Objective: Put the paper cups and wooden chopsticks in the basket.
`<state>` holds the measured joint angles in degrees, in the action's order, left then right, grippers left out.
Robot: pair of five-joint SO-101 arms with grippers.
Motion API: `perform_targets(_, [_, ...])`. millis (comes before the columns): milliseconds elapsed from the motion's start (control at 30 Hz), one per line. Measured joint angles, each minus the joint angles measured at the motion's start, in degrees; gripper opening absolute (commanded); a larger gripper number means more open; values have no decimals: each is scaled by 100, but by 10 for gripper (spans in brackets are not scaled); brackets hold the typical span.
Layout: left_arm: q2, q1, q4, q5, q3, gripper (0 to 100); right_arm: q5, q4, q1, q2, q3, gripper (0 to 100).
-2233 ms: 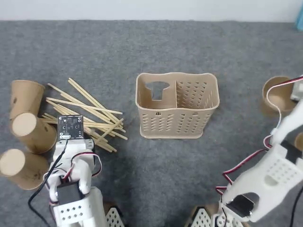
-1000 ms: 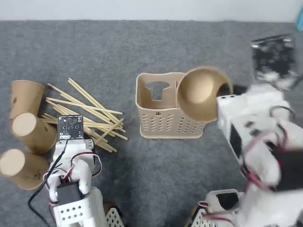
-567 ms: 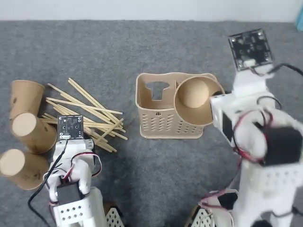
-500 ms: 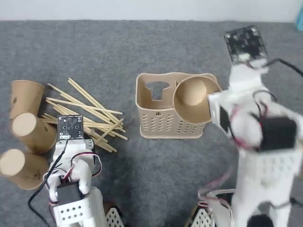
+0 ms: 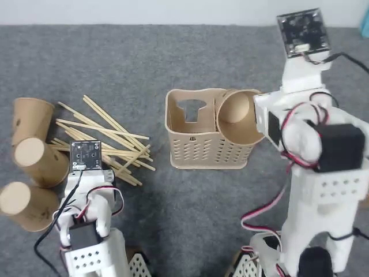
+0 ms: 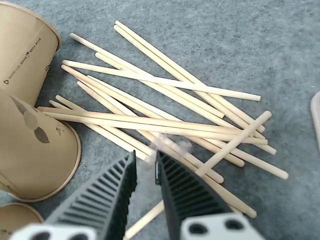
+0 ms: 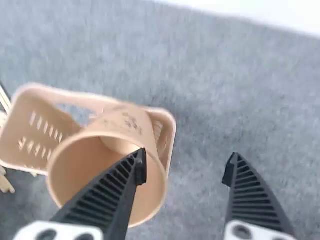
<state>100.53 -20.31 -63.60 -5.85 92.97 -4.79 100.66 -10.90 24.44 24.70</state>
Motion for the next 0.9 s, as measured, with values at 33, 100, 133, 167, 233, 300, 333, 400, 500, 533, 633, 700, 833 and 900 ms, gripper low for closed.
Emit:
perform_targets(33, [0,0,0,0,0,62,0,0,9,0,97,255])
perform_targets(100, [0,0,0,0,0,62,0,0,18,0,211,246])
perform_targets(133, [0,0,0,0,0,62,0,0,18,0,273,239])
perform_targets(167, [0,0,0,0,0,62,0,0,18,0,299,228])
perform_targets(233, [0,0,0,0,0,62,35,0,35,62,316,191])
perform_targets(300, [0,0,0,0,0,62,237,0,193,255,316,127])
perform_targets(333, [0,0,0,0,0,62,343,0,299,404,316,91])
perform_targets(400, [0,0,0,0,0,62,466,0,413,730,299,41])
perform_targets(500, [0,0,0,0,0,62,519,0,440,1275,0,45])
perform_targets(533, [0,0,0,0,0,62,527,0,440,1389,-167,50])
perform_targets(633, [0,0,0,0,0,62,527,0,484,1600,-791,48])
perform_targets(700, [9,0,0,0,0,62,527,0,510,1591,-1213,47])
perform_targets(833, [18,0,0,0,0,62,422,0,519,1495,-1855,52])
perform_targets(900, [18,0,0,0,0,62,325,0,510,1521,-2013,53])
